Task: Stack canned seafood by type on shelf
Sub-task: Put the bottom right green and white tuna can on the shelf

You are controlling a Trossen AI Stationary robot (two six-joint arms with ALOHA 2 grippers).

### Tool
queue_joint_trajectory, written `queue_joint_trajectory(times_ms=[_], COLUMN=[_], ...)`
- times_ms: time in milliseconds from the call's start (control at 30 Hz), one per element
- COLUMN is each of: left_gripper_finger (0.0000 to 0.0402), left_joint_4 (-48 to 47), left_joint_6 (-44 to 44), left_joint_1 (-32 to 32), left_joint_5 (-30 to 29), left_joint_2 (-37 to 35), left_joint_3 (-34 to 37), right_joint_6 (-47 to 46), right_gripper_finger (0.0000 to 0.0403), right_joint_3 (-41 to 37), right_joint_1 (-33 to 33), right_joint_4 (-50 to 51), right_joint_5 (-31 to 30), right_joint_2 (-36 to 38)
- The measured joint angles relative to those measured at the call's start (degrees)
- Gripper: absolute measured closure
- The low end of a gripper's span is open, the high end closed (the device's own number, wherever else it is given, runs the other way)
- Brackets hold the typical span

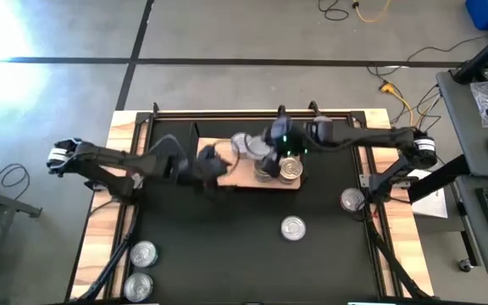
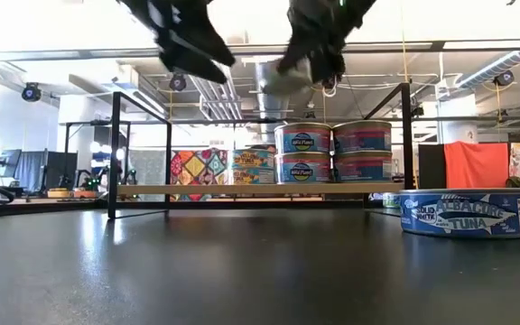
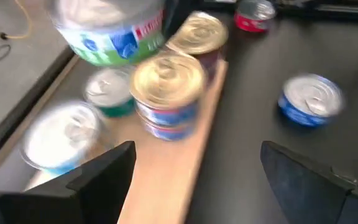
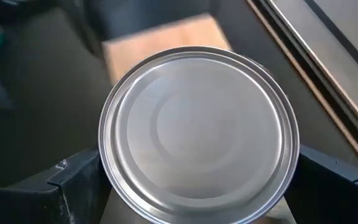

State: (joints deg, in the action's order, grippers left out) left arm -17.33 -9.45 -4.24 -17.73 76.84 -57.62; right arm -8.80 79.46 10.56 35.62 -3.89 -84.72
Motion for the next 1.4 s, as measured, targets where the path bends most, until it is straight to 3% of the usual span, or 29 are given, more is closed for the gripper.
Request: queue_joint_trajectory(times_ms=[167,433,667,1067,1400], left_gripper_finger=[0.0072,0.0072,0.0092,0.0140,0.0141], left_joint_4=[1.80,8.30,8.30,4.04,3.14], left_joint_6=[8.69,14.35,13.05,15.16,17.94], left_joint_1=[11.26,28.73,34.10,34.46,34.43], left_joint_5=[8.04,30.26,38.25,40.05,41.20], left_joint_2=[0.00,6.17,16.53,30.10,31.66], left_joint_3=[-4.33,-12.32,-18.46,-29.61,-29.25], right_joint_6=[3.42,7.06,13.57,20.23,20.21], right_gripper_finger=[0.0033,0.0033,0.0033,0.0033,0.0033], right_joint_3=[-0.15,-0.15,-0.15,-0.15,-0.50], right_joint_1=[8.07,15.01,15.74,16.40,16.57], right_joint_4=[1.86,1.73,0.92,1.89,2.61], right_joint_5=[3.56,6.82,8.84,8.66,11.67], right_joint_2=[-1.57,-4.32,-7.83,-10.92,-11.01])
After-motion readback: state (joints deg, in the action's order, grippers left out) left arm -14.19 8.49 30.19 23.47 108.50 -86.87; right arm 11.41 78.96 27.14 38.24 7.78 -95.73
